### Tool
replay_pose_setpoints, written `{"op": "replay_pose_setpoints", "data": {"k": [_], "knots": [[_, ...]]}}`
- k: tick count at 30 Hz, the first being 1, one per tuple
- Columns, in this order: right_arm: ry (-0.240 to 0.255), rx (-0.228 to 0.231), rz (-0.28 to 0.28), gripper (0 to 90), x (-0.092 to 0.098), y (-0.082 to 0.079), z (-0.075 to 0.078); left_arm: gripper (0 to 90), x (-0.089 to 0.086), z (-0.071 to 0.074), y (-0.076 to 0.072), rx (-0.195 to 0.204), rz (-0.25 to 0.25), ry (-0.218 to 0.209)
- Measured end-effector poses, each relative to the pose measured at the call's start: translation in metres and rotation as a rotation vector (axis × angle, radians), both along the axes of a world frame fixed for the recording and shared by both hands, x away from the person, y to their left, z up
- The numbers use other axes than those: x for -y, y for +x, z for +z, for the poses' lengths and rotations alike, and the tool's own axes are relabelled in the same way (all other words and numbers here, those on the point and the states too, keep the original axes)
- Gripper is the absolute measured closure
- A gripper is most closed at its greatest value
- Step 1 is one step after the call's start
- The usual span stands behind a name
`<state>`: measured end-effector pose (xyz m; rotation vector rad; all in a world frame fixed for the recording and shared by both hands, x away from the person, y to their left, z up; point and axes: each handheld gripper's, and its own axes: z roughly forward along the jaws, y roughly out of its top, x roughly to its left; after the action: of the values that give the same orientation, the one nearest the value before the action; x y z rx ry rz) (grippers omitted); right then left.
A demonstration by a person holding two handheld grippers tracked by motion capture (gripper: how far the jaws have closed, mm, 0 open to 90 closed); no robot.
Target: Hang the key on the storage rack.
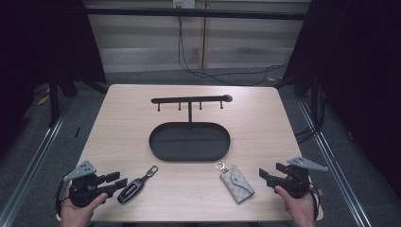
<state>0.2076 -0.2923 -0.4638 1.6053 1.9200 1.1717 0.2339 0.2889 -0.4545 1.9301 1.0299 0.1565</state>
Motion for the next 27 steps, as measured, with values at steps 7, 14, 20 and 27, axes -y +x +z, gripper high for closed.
{"op": "replay_pose_setpoints", "data": {"k": [7,14,20,27], "knots": [[-0.009,-0.004,0.021,22.0,0.002,-0.005,0.000,51.4,0.002,0.001,0.004,-0.036,0.043,0.068],[-0.031,0.000,0.049,25.0,-0.004,-0.015,0.000,48.3,0.010,0.006,0.006,-0.052,0.025,0.096],[-0.063,-0.024,0.054,26.9,-0.008,-0.014,-0.003,50.6,0.015,0.008,0.011,-0.116,-0.043,0.100],[-0.023,-0.022,0.020,26.9,0.000,-0.013,-0.003,49.5,0.020,0.014,0.019,-0.139,-0.066,0.094]]}}
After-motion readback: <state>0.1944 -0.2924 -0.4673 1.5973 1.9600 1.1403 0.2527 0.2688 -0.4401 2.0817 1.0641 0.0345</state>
